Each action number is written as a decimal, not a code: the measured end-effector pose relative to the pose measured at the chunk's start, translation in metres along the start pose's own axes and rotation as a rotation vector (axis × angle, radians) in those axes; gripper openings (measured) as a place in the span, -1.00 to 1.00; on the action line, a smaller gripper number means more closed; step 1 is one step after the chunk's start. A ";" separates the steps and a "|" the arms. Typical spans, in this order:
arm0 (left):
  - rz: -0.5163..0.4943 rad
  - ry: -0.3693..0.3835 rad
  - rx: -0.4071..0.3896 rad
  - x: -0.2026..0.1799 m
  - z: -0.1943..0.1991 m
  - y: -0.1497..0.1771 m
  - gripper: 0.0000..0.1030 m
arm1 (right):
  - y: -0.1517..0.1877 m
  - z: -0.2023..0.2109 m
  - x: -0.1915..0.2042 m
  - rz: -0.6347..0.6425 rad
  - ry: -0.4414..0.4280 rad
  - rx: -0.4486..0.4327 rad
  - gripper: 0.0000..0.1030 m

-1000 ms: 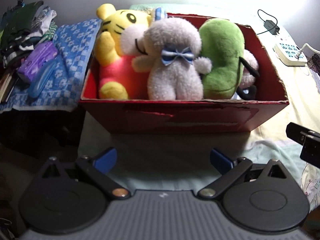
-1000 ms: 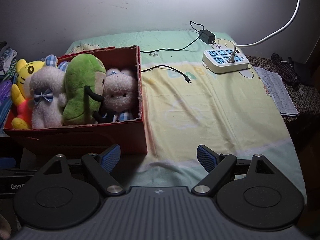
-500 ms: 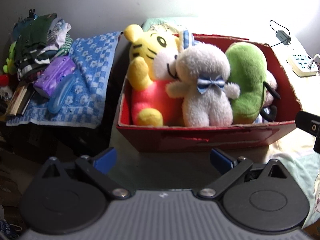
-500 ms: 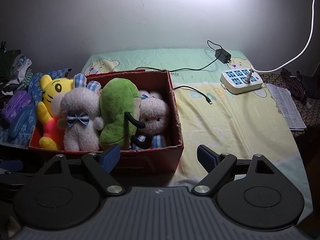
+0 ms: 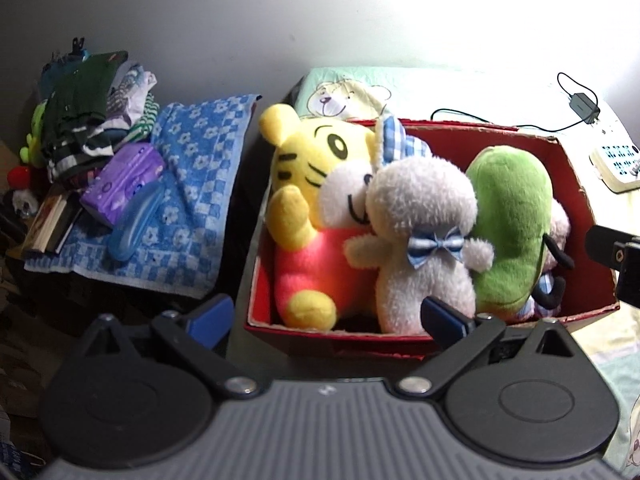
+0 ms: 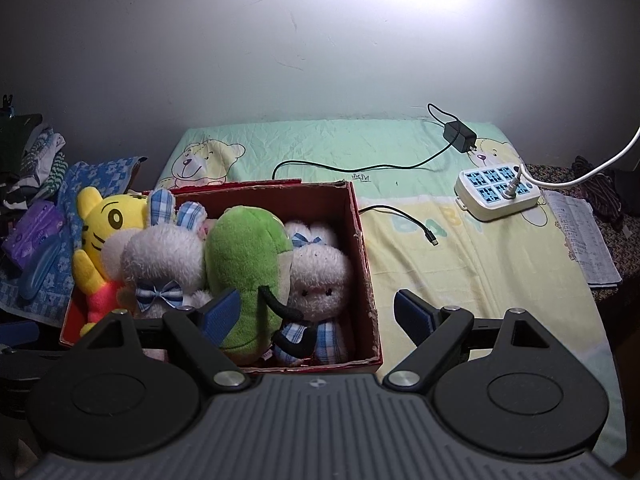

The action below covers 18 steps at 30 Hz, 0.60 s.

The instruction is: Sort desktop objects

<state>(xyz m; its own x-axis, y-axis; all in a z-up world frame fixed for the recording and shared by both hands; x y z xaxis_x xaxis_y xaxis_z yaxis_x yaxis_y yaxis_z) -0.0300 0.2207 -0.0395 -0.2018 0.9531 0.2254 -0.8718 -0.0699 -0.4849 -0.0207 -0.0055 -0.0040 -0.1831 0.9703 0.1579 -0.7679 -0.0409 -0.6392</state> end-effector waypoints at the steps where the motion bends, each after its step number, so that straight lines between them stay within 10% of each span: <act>1: 0.002 -0.005 -0.002 0.001 -0.001 -0.002 0.95 | -0.001 -0.002 0.001 0.003 -0.002 0.002 0.67; 18: 0.018 0.010 0.013 0.007 -0.023 -0.011 0.94 | -0.010 -0.026 0.013 0.021 -0.029 0.036 0.67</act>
<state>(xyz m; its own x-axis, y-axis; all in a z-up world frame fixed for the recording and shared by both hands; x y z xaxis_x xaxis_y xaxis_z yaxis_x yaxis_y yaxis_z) -0.0114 0.2351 -0.0524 -0.2128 0.9545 0.2087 -0.8740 -0.0905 -0.4774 0.0001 0.0134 -0.0151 -0.2165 0.9620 0.1665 -0.7853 -0.0702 -0.6152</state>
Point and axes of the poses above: each gripper's, at about its wrist camera, not at the fingertips, and z roughly against the way its jaws point, x to its left, y to its underside, the point moved 8 cm from there along -z, roughly the way its jaws point, and after that the axes turned 12 degrees about -z, right-handed, at the moved point
